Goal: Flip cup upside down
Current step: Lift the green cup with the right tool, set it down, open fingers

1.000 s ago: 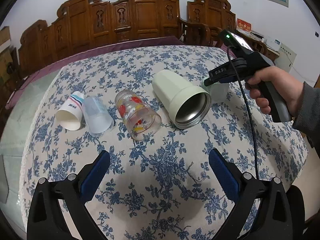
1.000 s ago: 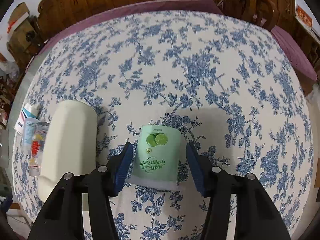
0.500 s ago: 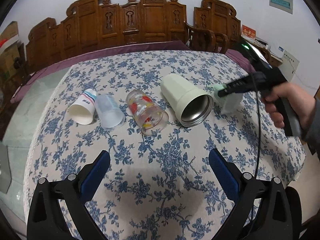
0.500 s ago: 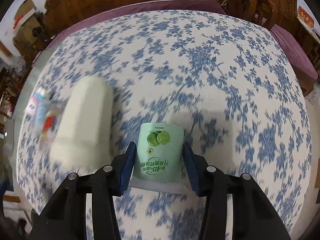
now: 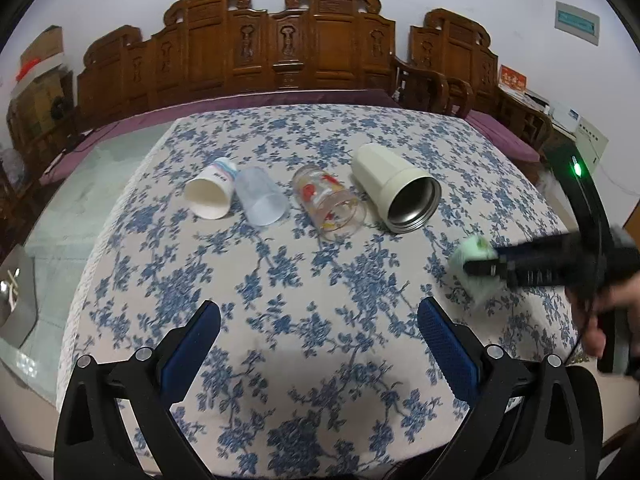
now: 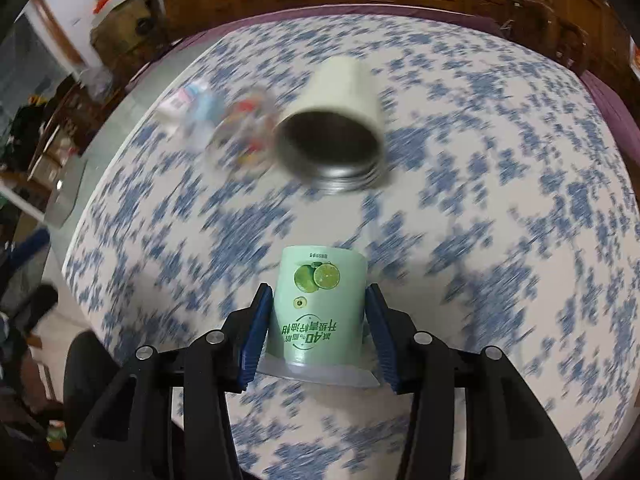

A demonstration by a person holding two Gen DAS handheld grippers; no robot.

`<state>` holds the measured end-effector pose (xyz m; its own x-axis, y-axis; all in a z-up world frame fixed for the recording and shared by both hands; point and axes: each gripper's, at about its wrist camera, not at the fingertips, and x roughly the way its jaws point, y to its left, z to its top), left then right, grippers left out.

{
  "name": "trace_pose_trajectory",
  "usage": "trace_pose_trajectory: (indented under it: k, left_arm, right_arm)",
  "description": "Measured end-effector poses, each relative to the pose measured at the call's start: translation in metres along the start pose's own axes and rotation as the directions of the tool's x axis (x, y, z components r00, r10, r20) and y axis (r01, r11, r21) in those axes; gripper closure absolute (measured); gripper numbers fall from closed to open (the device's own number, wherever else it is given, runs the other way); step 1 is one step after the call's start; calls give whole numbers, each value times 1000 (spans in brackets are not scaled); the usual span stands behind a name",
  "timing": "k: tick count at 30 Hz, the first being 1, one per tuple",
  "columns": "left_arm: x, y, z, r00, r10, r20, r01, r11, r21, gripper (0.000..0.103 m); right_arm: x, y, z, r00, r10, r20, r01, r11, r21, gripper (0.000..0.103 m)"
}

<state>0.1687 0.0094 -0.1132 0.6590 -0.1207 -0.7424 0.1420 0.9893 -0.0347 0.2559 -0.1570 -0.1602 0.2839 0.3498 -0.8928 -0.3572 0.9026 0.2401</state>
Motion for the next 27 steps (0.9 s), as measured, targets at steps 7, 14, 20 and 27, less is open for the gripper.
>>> trace_pose_trajectory:
  k: [7, 14, 20, 27]
  left_arm:
    - [-15, 12, -6, 1000, 20, 10, -20, 1000, -9, 8]
    - [-20, 15, -9, 999, 48, 3, -48, 999, 5, 8]
    - [-15, 6, -5, 998, 51, -24, -50, 998, 34, 8]
    - [-2, -19, 7, 997, -1, -76, 4, 999, 35, 12]
  right_arm:
    - [13, 33, -20, 1000, 12, -23, -13, 1000, -28, 52]
    - [27, 41, -26, 1000, -2, -25, 1, 1000, -28, 51]
    - [6, 40, -32, 998, 24, 63, -21, 999, -49, 37]
    - [-44, 28, -55, 985, 24, 171, -12, 998, -69, 33]
